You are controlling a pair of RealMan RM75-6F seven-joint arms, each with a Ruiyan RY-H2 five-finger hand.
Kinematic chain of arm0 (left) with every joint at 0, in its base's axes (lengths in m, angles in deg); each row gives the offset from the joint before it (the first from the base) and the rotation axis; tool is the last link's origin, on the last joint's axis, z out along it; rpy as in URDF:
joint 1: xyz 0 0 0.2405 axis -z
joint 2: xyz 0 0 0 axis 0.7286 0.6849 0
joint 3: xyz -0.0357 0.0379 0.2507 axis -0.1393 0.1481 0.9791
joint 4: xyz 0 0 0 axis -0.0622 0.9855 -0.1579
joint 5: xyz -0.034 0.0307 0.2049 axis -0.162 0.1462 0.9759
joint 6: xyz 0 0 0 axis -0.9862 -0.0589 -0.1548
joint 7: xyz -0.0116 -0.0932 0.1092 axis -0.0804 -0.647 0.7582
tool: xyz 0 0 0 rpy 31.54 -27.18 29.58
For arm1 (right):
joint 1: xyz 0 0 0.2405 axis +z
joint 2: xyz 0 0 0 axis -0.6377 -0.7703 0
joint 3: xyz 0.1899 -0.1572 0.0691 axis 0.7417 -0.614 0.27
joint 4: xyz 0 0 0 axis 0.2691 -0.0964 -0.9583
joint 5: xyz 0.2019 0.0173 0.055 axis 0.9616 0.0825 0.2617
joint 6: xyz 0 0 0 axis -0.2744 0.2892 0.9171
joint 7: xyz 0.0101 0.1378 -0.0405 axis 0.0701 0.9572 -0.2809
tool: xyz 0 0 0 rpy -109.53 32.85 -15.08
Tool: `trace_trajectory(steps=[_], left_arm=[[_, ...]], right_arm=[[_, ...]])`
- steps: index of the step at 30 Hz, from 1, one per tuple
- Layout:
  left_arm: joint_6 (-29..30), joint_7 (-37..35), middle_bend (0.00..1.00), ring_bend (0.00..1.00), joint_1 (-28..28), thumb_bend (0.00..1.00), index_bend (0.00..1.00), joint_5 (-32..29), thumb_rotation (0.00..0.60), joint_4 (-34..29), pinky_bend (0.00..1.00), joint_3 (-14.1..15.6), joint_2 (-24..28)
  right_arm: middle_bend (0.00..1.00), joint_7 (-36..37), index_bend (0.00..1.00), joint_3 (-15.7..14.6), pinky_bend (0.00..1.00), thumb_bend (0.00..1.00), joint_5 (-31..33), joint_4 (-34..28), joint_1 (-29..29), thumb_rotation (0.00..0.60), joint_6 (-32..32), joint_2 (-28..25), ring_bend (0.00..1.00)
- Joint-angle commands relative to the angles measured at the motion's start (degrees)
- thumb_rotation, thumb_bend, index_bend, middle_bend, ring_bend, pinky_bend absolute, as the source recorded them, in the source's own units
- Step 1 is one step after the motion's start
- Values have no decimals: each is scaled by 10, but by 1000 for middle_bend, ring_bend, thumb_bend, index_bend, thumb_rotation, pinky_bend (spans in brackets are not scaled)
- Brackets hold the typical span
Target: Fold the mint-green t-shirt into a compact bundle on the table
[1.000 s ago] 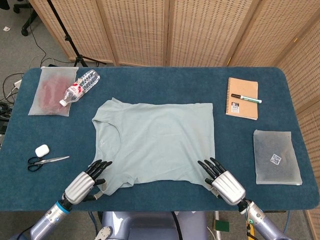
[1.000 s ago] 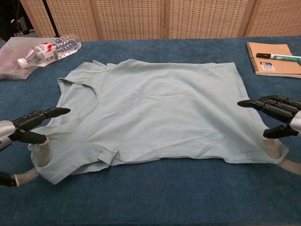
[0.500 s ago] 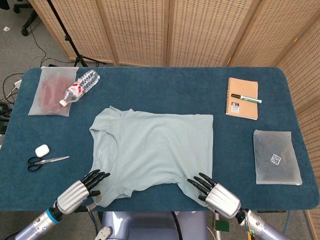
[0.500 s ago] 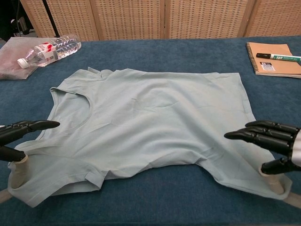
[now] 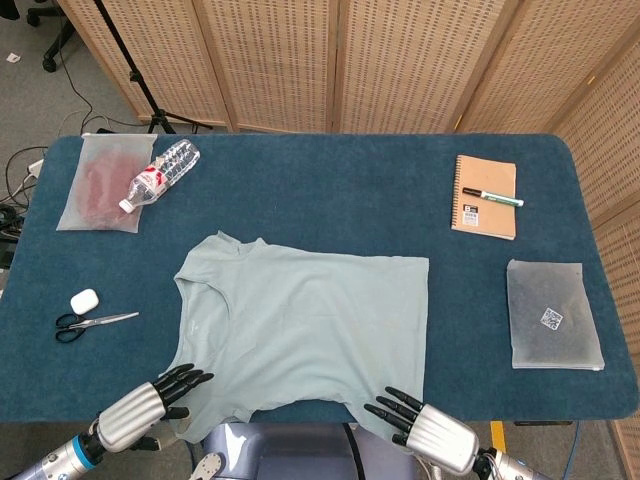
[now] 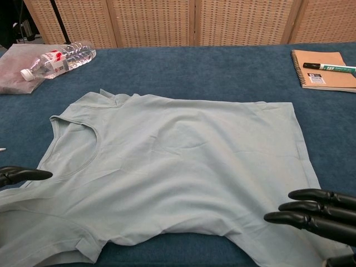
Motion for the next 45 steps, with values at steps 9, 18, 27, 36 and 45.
trace_trajectory(steps=[9,18,27,36,45], left_arm=[[28,-24,0,0,-4,559,756,-19,600,-14,0,-25,8],[-23,-11,0,0,25,566,756,-95,600,-144,0,-78,71],[-135,84,0,0,68,570,761,-223,600,-281,0,-164,132],[-235,134,0,0,110,588,761,-332,600,-310,0,-235,132],[-302,146,0,0,138,598,761,-401,600,-279,0,-277,115]], right_arm=[[0,20,665,21,23,517,26,-6,-2,600,-13,-12,0],[0,94,669,74,23,517,103,-26,10,600,-27,-45,0],[0,167,672,158,23,517,219,-64,48,600,25,-71,0],[0,178,672,208,23,517,310,-32,86,600,121,-44,0],[0,208,672,236,23,517,363,45,115,600,189,-3,0]])
